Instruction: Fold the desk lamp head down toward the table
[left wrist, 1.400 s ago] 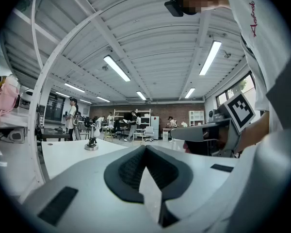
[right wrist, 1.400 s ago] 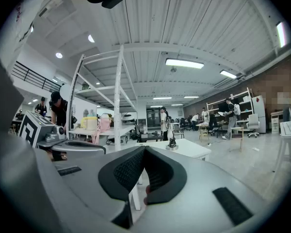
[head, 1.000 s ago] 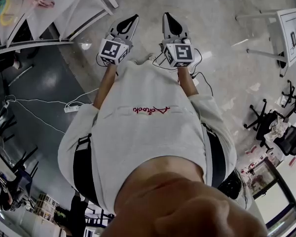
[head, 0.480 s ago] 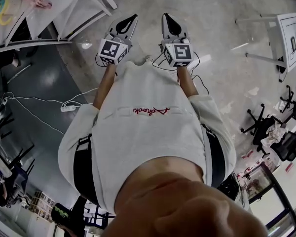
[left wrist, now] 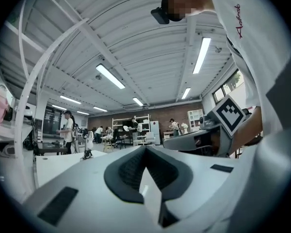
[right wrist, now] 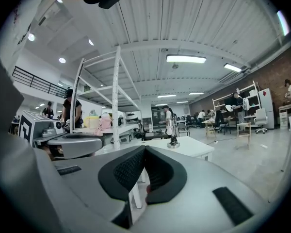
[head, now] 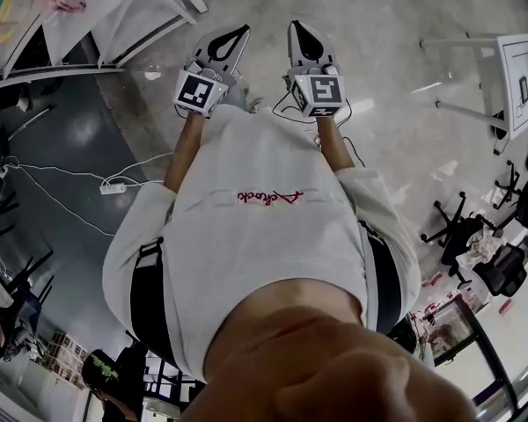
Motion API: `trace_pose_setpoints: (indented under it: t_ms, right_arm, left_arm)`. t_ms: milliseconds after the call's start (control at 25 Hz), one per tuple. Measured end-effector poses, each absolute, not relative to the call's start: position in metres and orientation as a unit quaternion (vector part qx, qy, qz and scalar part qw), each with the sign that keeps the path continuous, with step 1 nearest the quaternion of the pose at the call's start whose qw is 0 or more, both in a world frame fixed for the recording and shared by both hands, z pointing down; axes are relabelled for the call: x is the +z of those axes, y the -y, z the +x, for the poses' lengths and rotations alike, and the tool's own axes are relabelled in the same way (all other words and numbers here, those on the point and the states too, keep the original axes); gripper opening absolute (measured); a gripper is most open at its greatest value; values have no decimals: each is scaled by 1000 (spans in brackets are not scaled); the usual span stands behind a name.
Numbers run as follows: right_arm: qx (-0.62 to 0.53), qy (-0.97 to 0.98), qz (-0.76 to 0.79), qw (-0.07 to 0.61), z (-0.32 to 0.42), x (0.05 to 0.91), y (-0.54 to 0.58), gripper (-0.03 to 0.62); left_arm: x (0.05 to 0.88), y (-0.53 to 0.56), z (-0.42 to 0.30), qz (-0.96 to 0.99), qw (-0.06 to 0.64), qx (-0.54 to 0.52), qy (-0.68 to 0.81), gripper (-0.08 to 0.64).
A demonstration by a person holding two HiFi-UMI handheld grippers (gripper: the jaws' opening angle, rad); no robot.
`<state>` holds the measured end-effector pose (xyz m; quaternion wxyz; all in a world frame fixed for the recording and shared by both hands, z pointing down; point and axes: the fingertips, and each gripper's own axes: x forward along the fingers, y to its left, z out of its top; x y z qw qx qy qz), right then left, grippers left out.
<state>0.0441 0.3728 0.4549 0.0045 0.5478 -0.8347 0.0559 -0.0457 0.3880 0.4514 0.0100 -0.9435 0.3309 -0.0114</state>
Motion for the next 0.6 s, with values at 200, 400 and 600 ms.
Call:
trace_pose_setpoints:
  t_ms: [200,400,600]
  right_arm:
    - [56,834,548,9,50,461,-353,12]
    - [57,833,550,16,59,465,-321,12]
    - [57,829,555,22,64,469,-276,12]
  left_arm:
    - [454,-364,-33,-945,16,-13,-327,14]
    - [463,-328,-25,-942,2,-18,-334,15]
    - [475,-280,-21,-944,-3,-19,-329,15]
